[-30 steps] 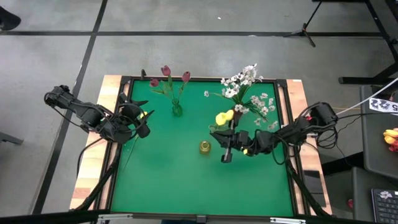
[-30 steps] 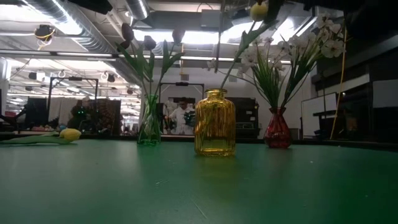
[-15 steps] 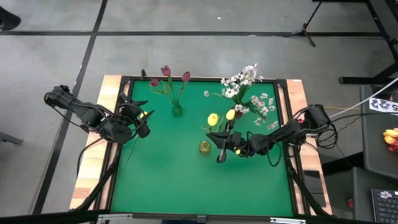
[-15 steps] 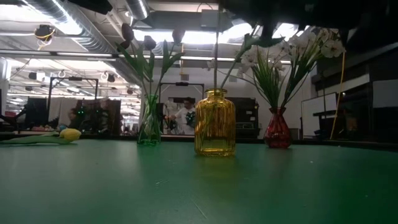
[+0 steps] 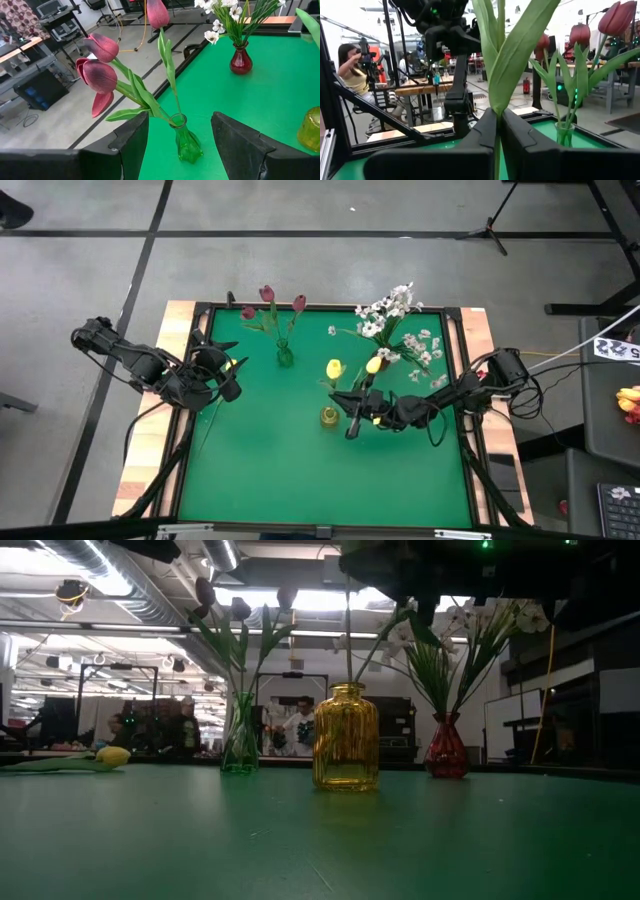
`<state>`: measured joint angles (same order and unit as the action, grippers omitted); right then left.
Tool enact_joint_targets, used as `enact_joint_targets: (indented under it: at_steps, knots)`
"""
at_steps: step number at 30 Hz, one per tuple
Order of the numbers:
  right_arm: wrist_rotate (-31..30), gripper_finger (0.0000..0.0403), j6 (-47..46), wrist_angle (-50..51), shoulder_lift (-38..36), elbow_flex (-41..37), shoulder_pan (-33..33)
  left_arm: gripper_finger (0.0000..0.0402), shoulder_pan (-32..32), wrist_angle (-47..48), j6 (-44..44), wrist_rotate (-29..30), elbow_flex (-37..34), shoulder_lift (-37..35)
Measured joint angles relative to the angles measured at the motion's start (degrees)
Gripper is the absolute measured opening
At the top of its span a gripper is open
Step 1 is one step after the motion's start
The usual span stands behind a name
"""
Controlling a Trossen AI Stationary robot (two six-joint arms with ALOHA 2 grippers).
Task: Sort flowers into vase by color
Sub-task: Put the right yellow flower into the yellow vase
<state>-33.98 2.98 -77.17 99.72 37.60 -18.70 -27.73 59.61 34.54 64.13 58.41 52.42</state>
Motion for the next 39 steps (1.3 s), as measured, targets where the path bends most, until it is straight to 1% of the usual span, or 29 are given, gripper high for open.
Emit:
enact_joint_targets:
  at_steps: [5, 13, 22, 29, 33, 39]
  knots:
    - [-0.09, 0.0010, -0.31, 0.95, 0.00, 0.00, 0.11, 0.0214, 0.00, -0.02, 0.00, 0.01, 0.00, 0.00]
    - [0.71, 0.0032, -3.55, 4.35, 0.00, 0.00, 1.62, 0.0214, 0.00, 0.00, -0.33, 0.01, 0.00, 0.00]
    - [1.01, 0.0034, -5.45, 8.17, -0.02, 0.00, 1.57, 0.0214, 0.00, 0.00, -0.12, 0.01, 0.00, 0.00]
    - [1.67, 0.0038, -5.56, 8.35, -0.02, 0.00, 1.53, 0.0214, 0.00, 0.00, -0.11, 0.01, 0.00, 0.00]
    - [1.67, 0.0061, -5.55, 8.39, -0.02, 0.00, 1.46, 0.0214, 0.00, 0.01, -0.09, 0.00, 0.00, 0.00]
    - [1.67, 0.0118, -5.60, 8.35, -0.02, 0.00, 1.46, 0.0214, 0.00, 0.01, -0.08, 0.01, 0.00, 0.00]
